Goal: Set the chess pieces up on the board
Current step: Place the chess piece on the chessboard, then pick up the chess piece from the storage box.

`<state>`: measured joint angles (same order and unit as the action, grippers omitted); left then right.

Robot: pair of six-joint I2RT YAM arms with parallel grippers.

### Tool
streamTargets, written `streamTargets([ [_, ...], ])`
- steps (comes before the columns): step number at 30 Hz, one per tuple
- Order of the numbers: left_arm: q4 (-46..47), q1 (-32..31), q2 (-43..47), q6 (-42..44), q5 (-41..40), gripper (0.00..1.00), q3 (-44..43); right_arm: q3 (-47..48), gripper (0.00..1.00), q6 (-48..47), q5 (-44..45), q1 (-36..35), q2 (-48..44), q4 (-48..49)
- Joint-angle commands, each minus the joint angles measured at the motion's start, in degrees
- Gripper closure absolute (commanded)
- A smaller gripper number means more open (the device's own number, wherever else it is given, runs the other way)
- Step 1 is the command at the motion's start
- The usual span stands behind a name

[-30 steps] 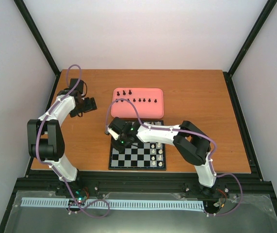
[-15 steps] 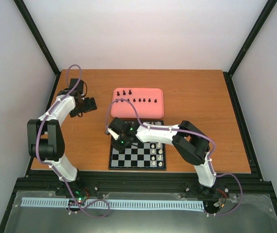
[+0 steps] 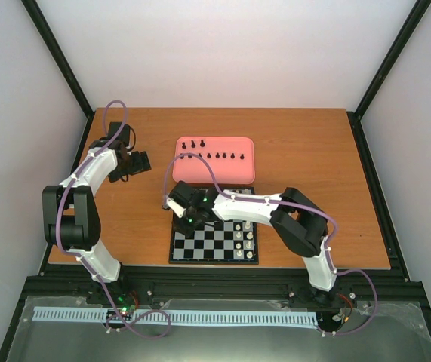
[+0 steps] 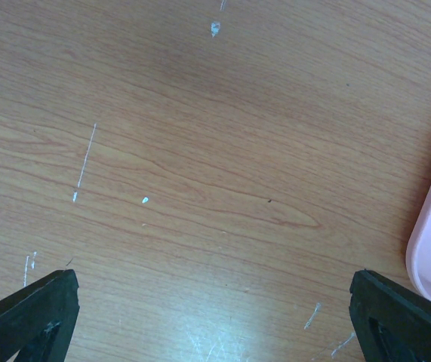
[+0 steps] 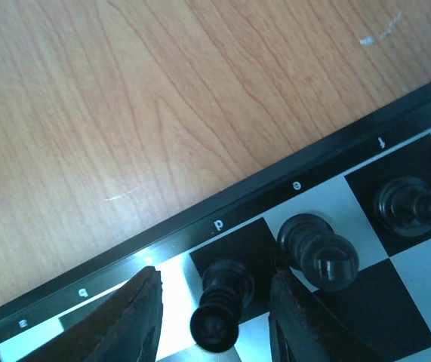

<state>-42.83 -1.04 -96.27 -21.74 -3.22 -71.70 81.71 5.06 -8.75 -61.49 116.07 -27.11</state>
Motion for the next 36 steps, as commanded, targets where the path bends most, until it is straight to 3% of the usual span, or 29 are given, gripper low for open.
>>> streamTargets([
  [1,0.7,0.0,-0.5,0.7,-0.2,0.00,-1.2,1.4,0.52,-2.4,-1.8,0.2,-4.6,-0.8],
  [10,0.3,0.0,-0.3,0.7,-0.4,0.00,-1.6,5.2,0.42,-2.7,5.4,1.0,-10.2,-6.1],
  [12,0.2,0.0,-0.2,0.7,-0.4,0.00,-1.7,6.8,0.37,-2.2,6.3,2.7,-11.0,-7.0],
  [16,0.2,0.0,0.3,0.5,-0.4,0.00,-1.6,13.1,0.36,-1.1,6.3,9.3,-8.9,-9.1],
  [24,0.1,0.0,1.4,0.1,-0.3,0.00,-1.9,35.5,0.42,0.3,7.4,20.3,6.7,-14.6],
  [31,0.1,0.0,2.9,-0.2,0.8,0.00,-2.5,52.1,0.44,-0.2,7.7,25.2,21.8,-14.7],
  [36,-0.6,0.0,3.6,0.1,0.4,0.00,-2.5,56.3,0.46,1.1,8.6,27.1,27.4,-11.9],
])
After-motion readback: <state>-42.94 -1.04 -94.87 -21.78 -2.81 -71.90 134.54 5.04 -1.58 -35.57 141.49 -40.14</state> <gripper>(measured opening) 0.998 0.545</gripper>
